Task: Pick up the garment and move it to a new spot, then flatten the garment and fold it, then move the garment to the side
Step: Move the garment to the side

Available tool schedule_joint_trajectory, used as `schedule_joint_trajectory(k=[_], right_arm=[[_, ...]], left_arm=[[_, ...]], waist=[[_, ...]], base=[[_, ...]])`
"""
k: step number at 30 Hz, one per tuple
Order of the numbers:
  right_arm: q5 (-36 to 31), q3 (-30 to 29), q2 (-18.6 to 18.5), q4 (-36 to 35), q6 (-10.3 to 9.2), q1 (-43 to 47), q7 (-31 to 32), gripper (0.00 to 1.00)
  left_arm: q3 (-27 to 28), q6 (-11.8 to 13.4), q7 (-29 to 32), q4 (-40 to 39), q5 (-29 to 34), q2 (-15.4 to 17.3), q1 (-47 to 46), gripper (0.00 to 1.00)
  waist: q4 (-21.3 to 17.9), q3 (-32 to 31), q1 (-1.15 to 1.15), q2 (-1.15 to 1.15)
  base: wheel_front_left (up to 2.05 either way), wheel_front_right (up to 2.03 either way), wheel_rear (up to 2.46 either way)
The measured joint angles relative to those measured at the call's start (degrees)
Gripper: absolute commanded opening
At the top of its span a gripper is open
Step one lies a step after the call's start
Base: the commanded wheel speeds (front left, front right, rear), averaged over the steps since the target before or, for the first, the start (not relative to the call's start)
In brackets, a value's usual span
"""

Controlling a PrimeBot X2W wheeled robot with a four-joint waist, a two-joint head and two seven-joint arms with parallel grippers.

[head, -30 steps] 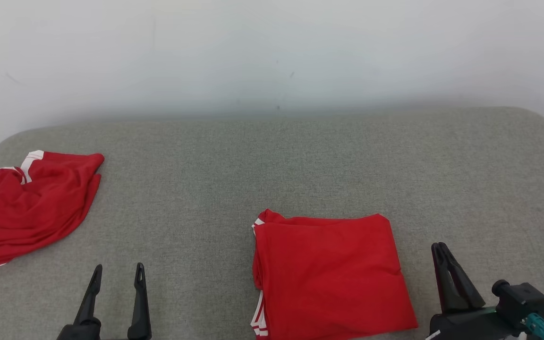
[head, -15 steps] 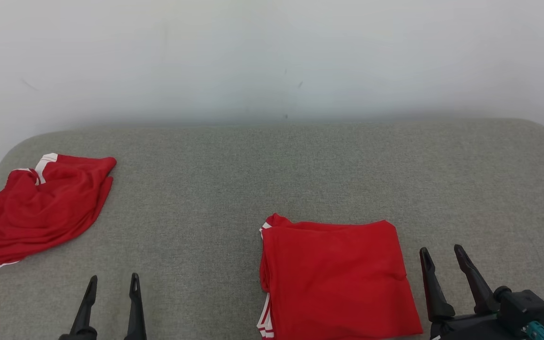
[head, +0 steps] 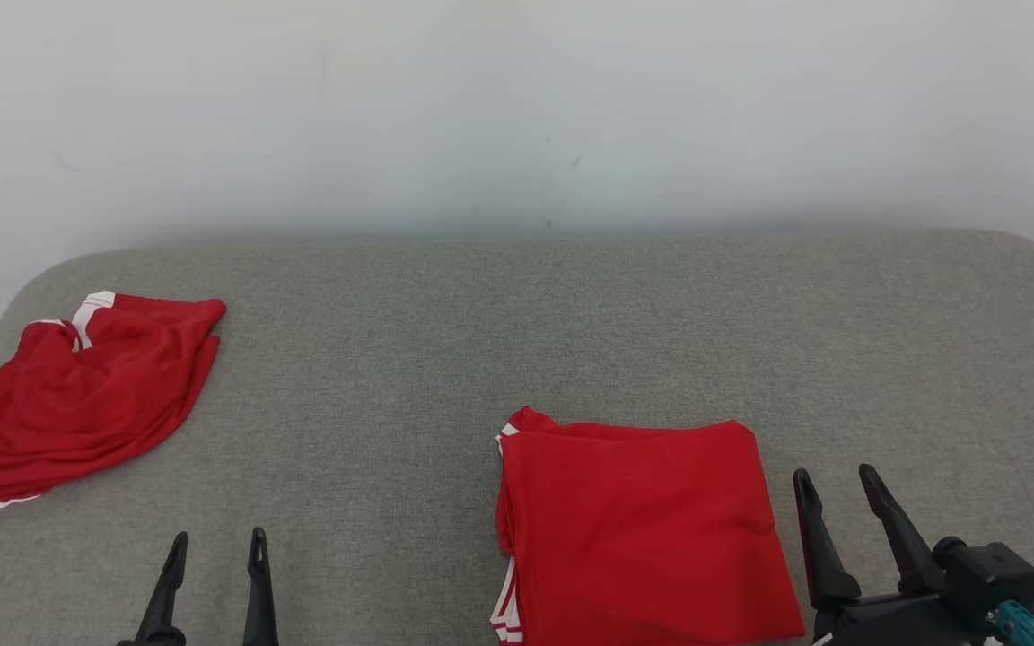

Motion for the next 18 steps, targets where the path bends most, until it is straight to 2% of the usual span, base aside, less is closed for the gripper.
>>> schedule_joint_trajectory(k=[18], right_arm=[[-0.8, -2.01, 1.11, -1.99, 0.0, 1.28, 2.29, 1.0]], left_arm=[[-0.38, -1.53, 0.0, -2.03, -1.42, 1.15, 0.12, 1.0]], waist=[[0.0, 0.19, 0.0, 0.0]], base=[[0.0, 0.0, 0.0]])
